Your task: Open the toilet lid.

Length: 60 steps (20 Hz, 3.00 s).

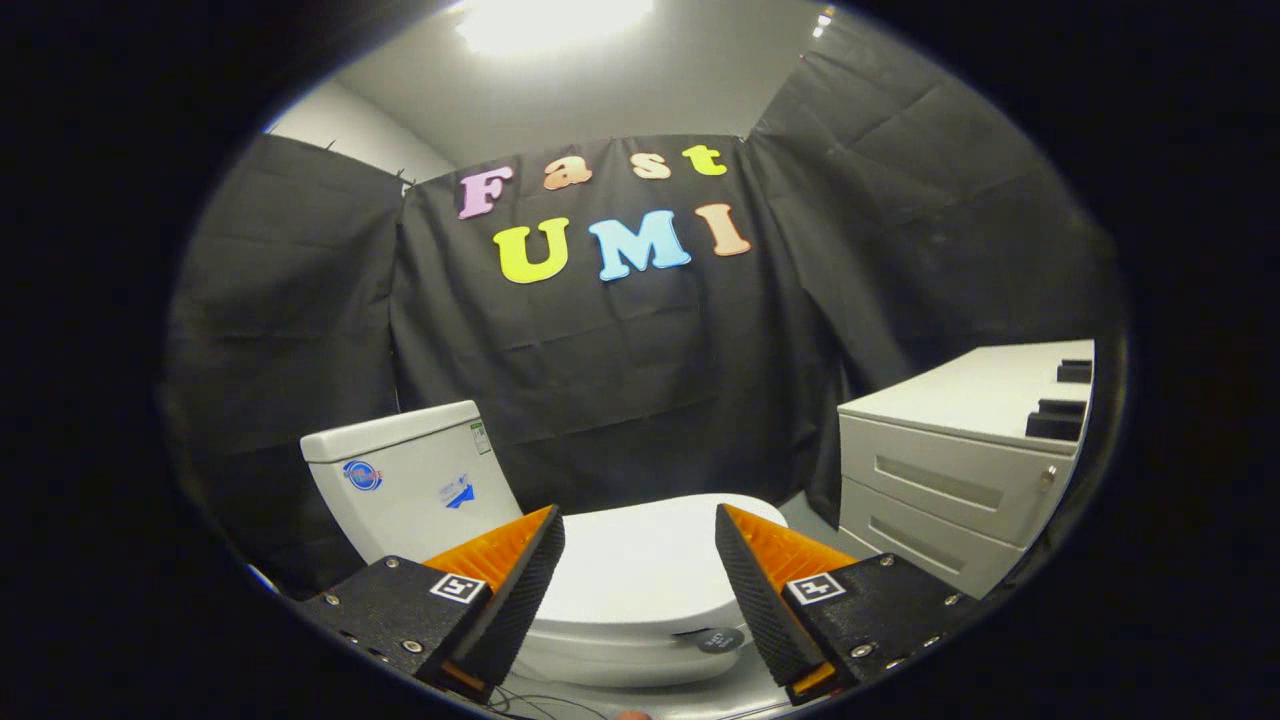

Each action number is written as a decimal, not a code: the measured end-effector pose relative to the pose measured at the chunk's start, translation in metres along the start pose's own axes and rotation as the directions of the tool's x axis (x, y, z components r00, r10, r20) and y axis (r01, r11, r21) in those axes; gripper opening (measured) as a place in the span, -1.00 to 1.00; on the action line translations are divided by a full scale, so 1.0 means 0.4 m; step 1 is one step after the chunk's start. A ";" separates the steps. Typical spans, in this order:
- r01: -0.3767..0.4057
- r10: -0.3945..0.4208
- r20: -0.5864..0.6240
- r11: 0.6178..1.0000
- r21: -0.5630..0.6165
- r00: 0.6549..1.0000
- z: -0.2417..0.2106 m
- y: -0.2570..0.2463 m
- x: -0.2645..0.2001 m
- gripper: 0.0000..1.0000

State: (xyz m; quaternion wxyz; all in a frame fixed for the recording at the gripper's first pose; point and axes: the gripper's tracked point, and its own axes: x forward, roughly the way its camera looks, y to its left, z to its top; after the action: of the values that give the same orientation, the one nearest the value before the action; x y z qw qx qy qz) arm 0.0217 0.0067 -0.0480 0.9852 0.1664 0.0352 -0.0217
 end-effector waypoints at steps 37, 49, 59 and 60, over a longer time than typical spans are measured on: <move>0.344 -0.101 -0.358 0.601 0.722 0.928 -0.506 -0.286 0.102 0.19; 0.275 -0.062 -0.279 0.467 0.841 0.958 -0.504 -0.281 0.132 -0.90; 0.313 -0.055 -0.330 0.496 0.810 0.942 -0.509 -0.262 0.144 -1.00; 0.325 -0.061 -0.342 0.504 0.801 0.938 -0.506 -0.264 0.142 -1.00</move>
State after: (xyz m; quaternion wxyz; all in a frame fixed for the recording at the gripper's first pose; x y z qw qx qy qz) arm 0.0600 -0.0280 -0.2775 0.7556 0.6196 0.1724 -0.1240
